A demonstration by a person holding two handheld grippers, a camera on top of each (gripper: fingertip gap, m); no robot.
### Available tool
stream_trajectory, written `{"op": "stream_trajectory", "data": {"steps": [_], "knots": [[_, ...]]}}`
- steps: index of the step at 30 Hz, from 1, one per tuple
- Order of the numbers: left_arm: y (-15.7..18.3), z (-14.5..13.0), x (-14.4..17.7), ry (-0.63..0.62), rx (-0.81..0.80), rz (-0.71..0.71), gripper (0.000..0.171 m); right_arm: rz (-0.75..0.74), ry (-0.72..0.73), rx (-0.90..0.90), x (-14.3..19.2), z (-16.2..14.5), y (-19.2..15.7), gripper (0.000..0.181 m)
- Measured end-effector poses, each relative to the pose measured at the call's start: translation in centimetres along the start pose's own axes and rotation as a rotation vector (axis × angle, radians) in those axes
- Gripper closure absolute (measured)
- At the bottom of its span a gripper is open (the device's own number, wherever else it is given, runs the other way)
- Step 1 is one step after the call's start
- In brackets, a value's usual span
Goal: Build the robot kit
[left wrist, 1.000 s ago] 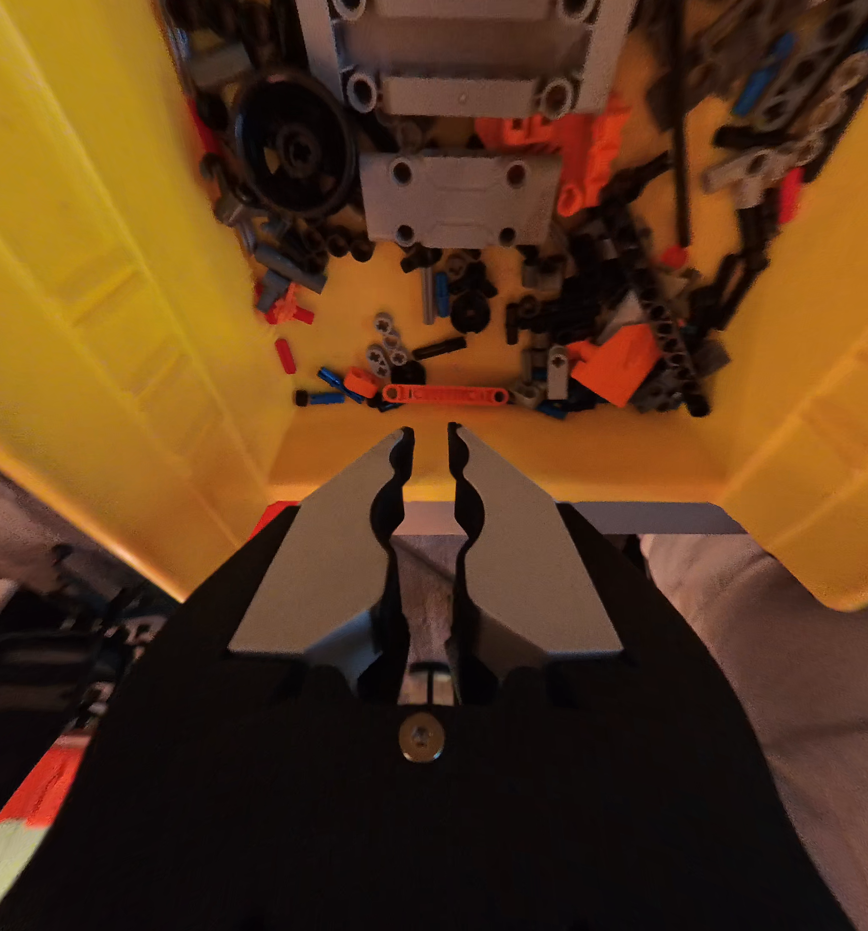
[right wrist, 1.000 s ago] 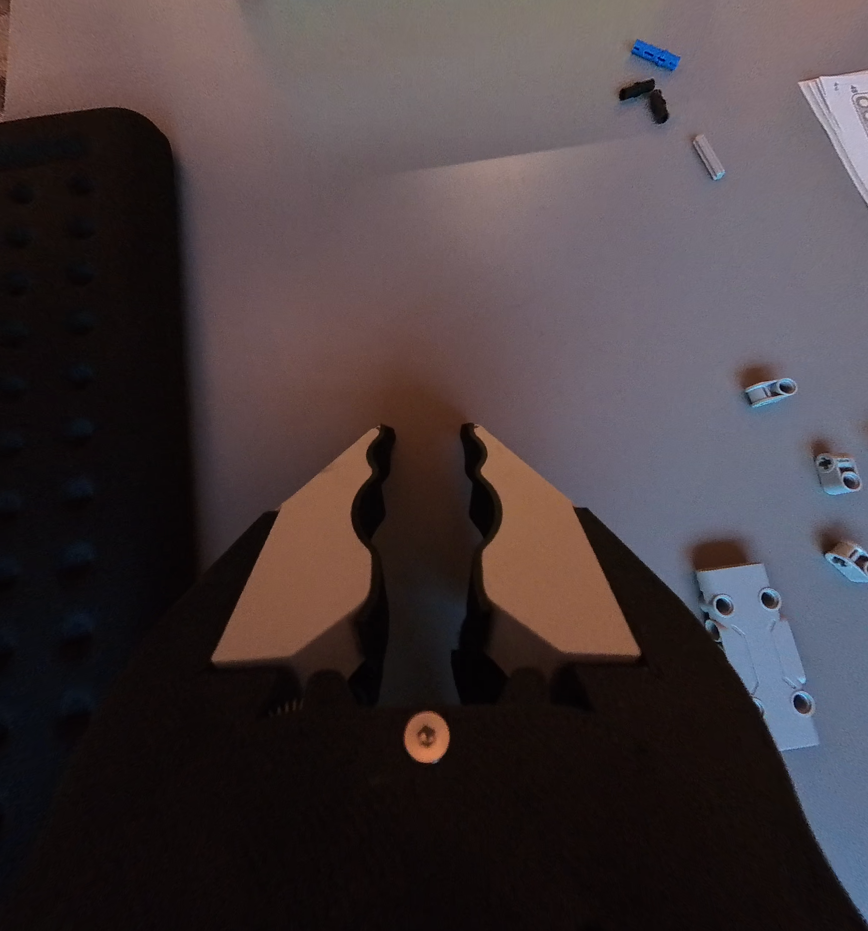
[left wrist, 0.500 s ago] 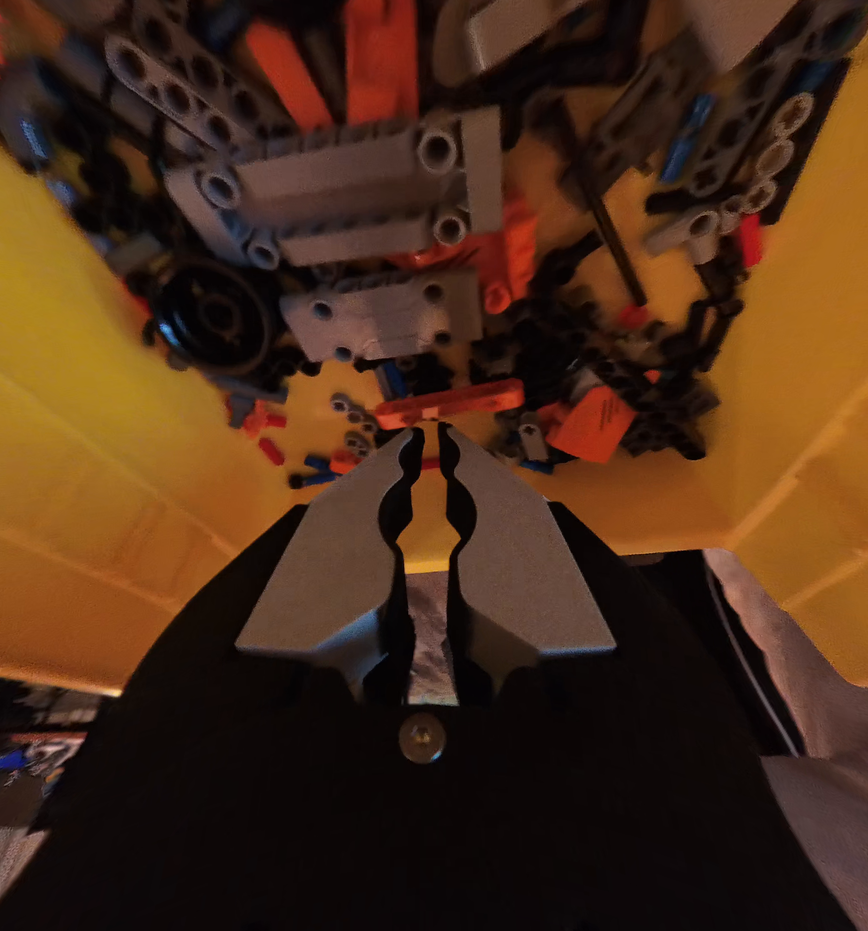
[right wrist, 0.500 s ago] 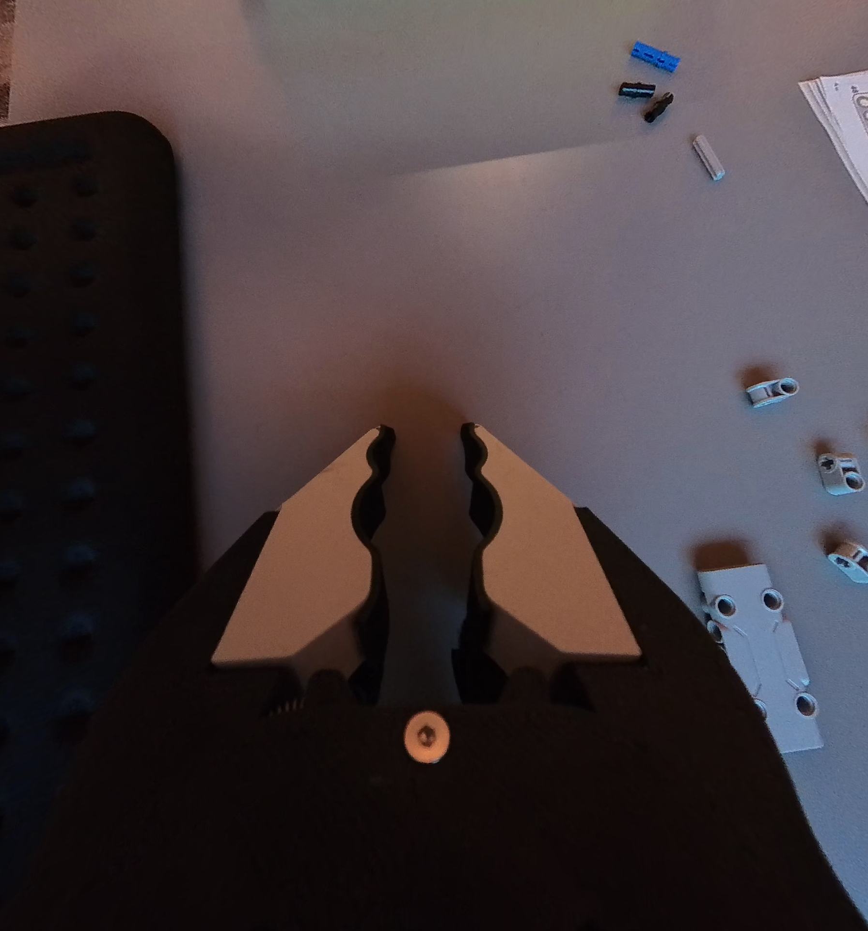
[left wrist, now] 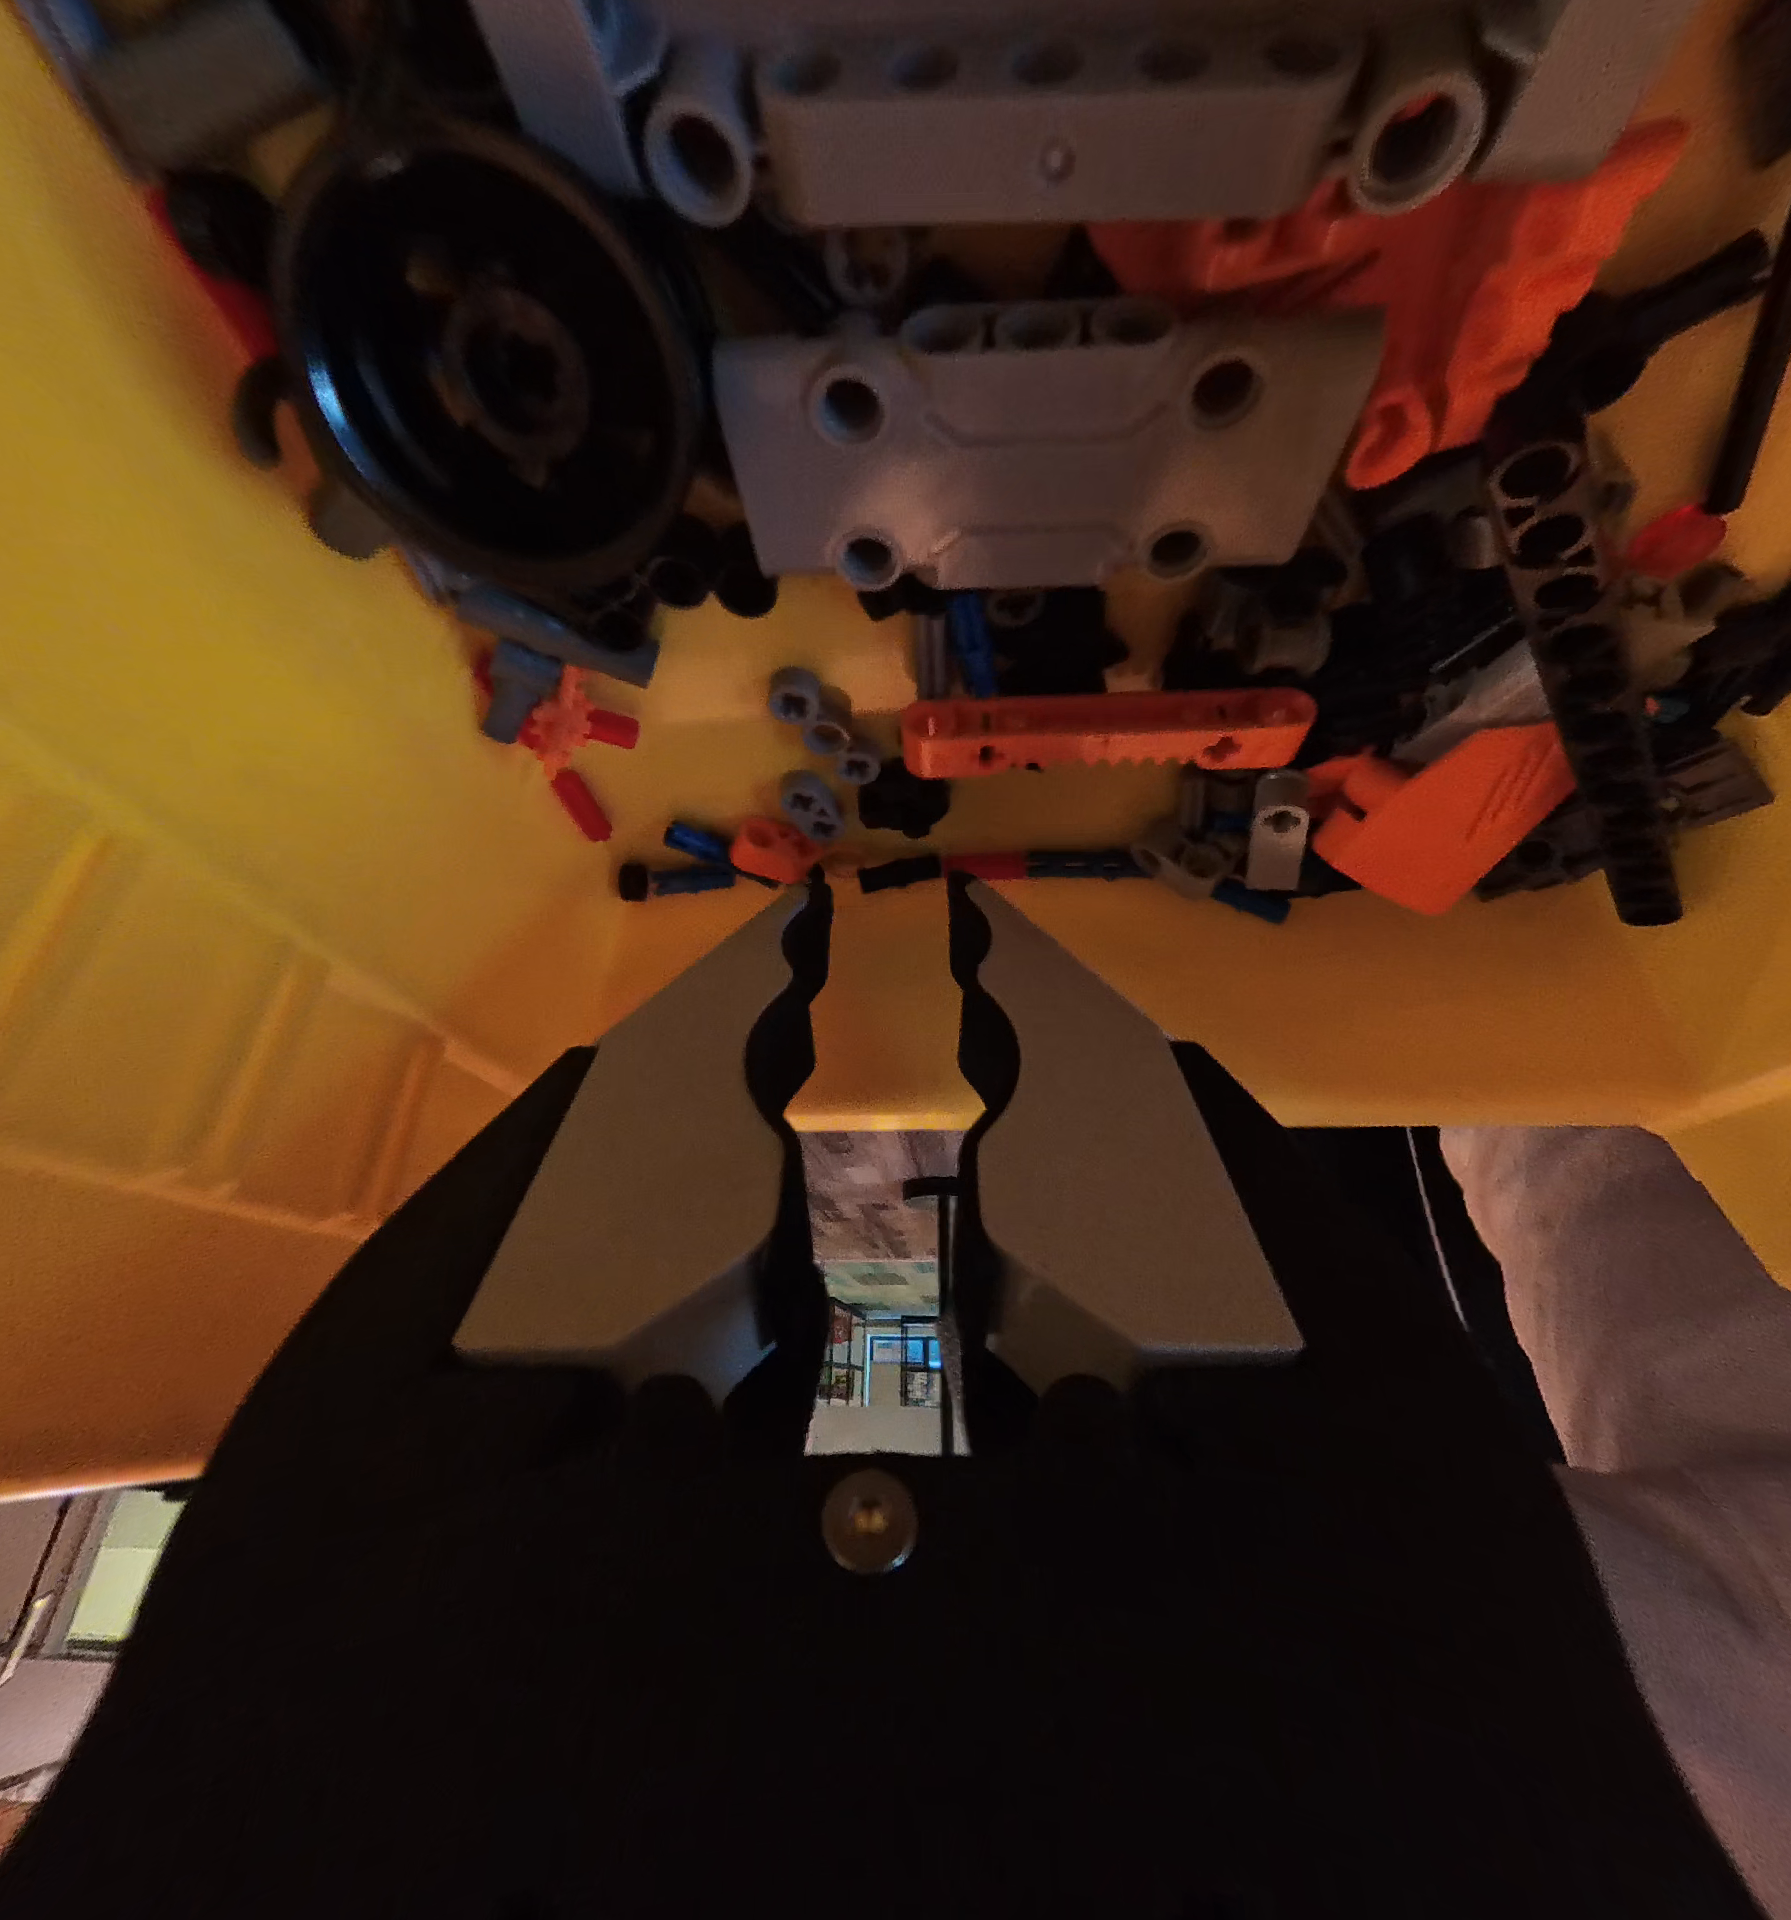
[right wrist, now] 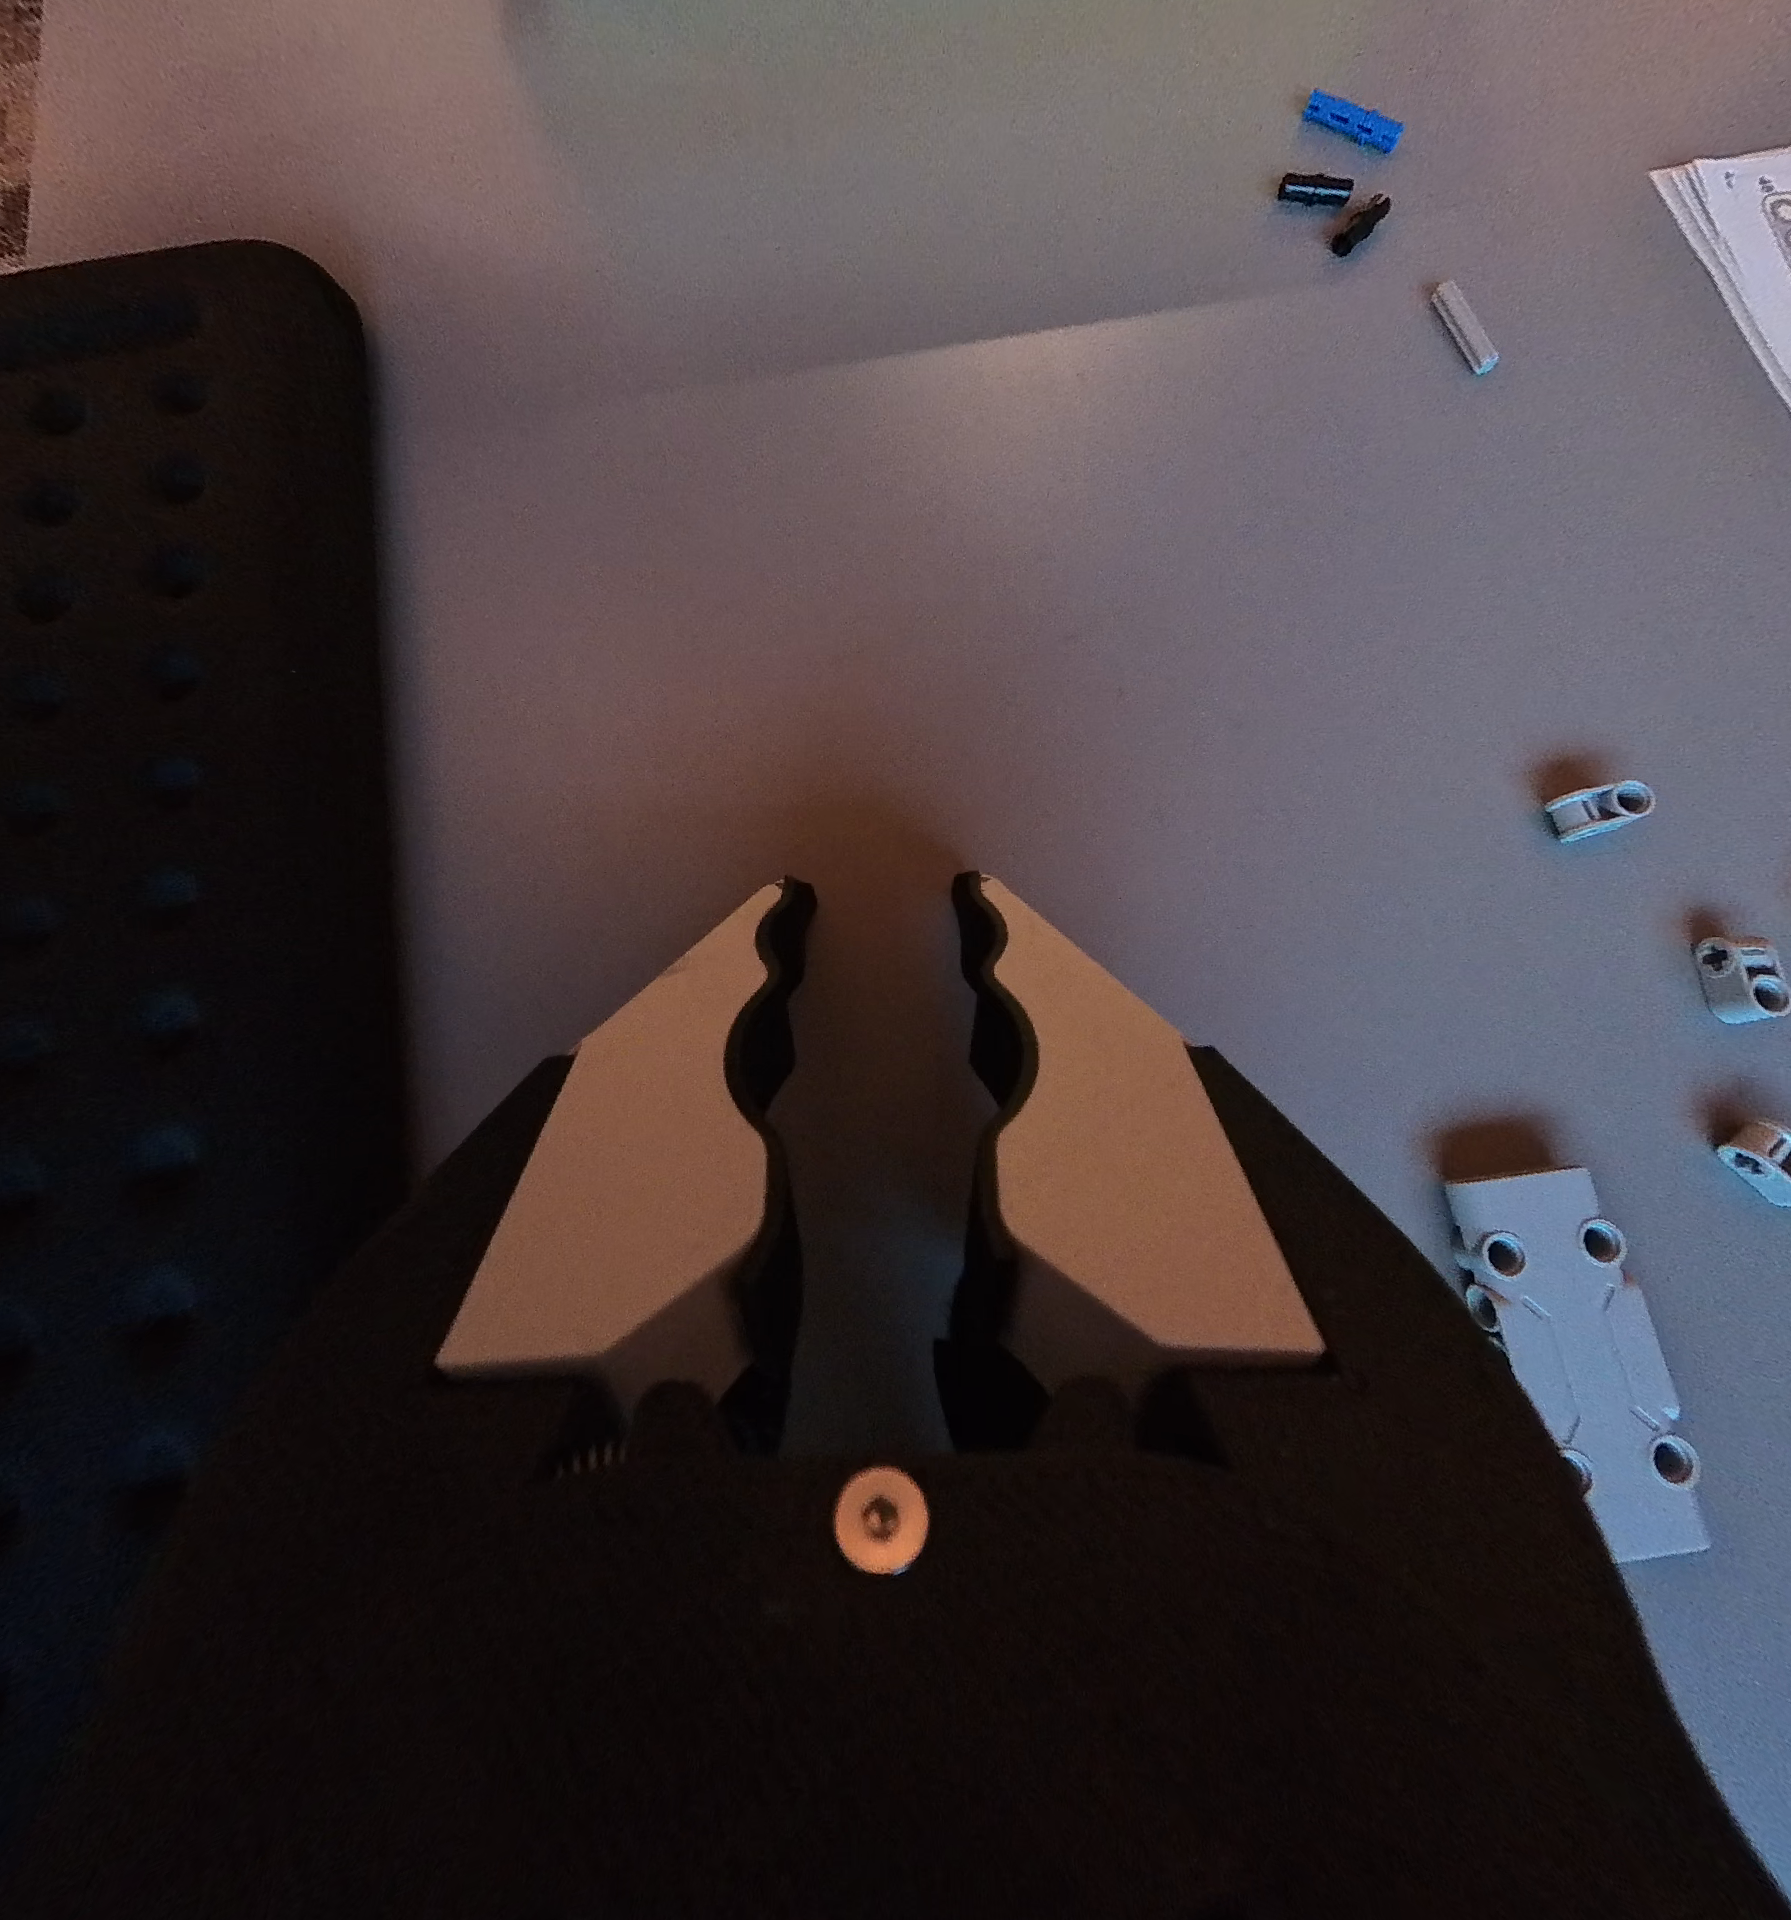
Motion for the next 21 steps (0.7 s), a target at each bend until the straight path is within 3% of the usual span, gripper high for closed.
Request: {"op": "stream_trajectory", "data": {"steps": [10,18,21], "knots": [[0.4,-0.3,0.3,-0.015,-0.023,0.036,0.165,-0.001,-0.001,0.001,0.0,0.0,0.0,0.150],[1.3,-1.2,2.7,0.066,-0.055,-0.006,0.166,-0.002,-0.004,0.006,0.0,0.0,-0.1,0.149],[1.8,-2.0,5.1,0.133,-0.067,-0.016,0.166,-0.002,-0.004,0.005,0.0,0.0,-0.1,0.149]]}}
Point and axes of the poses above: each gripper's, where its closed fingertips meet, x back along the fingers, z out of its top, y = z × x across the jaws, the point moved 8 cm from there along x, back along the fingers, and after that the axes turned 4 degrees about -x, right-handed, at the moved point
